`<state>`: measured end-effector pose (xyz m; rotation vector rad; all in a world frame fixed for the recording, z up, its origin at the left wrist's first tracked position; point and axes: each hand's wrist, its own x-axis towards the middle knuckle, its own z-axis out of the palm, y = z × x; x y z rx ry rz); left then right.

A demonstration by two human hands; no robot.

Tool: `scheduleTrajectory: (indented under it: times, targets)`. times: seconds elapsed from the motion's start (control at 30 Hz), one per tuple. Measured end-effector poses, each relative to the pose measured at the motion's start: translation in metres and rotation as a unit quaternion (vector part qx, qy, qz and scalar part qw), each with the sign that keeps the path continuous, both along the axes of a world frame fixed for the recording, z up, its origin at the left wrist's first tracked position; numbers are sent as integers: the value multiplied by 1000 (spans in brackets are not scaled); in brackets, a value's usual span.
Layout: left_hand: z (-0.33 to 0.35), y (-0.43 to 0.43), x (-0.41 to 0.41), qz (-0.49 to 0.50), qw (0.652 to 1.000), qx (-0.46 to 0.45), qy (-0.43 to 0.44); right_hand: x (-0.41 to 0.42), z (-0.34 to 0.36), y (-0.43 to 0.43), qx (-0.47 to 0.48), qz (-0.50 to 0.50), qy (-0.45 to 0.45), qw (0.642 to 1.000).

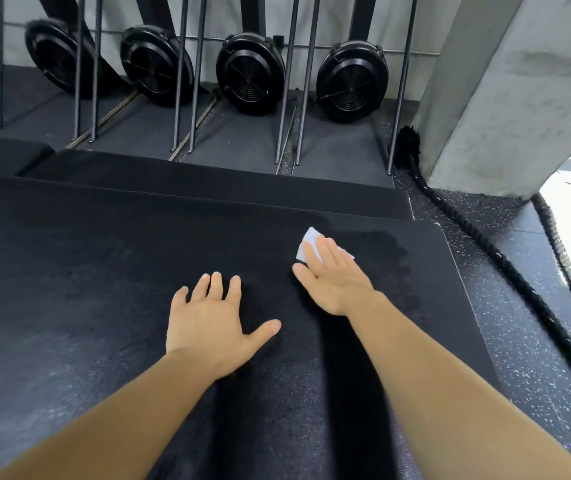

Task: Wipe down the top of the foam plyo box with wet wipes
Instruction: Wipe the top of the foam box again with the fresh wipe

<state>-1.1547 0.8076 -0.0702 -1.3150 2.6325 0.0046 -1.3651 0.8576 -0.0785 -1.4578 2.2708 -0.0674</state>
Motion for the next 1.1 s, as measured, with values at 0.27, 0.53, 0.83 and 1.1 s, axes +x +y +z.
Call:
scheduleTrajectory:
  times: [0.27,0.53,0.83,1.1]
  targets:
    - [6,-18,-32,13,989,146,-23,-51,-2,16,28,-93,9,995]
    - [1,-21,-36,7,989,141,-32,-27,-3,-13,39,-195,21,980]
    - [-3,-21,-36,7,990,139,-14,44,0,-68,-33,-51,-50,997]
    - [0,-21,-36,6,989,144,-40,-21,5,-59,-67,-16,-12,998]
